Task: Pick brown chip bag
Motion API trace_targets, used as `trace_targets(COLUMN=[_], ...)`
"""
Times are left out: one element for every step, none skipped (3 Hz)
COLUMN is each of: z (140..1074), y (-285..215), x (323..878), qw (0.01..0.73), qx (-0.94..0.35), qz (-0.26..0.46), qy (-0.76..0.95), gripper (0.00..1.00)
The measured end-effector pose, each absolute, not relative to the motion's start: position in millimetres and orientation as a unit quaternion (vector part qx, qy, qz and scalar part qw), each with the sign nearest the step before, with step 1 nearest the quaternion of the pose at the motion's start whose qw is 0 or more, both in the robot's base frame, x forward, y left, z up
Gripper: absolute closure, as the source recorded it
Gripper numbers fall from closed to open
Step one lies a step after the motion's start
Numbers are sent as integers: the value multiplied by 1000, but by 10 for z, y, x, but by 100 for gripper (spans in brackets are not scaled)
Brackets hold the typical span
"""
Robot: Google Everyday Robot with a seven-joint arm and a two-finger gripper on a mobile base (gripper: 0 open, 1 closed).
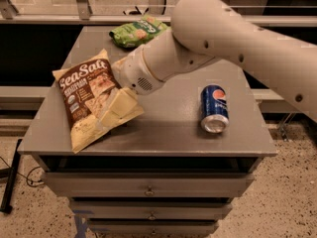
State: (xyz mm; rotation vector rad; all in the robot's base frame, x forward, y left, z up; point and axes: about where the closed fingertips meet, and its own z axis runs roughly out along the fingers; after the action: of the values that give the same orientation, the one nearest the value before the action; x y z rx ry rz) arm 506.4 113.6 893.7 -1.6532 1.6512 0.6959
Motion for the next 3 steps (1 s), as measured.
trace_targets(z=[8741, 8628, 8758], y=[1269, 1327, 1305], x=[5093, 5110, 5154], qw=[336, 334, 347], qx=[-637, -635, -633], qz=[273, 276, 271], qy=[638, 640, 637], gripper=[18, 42, 65])
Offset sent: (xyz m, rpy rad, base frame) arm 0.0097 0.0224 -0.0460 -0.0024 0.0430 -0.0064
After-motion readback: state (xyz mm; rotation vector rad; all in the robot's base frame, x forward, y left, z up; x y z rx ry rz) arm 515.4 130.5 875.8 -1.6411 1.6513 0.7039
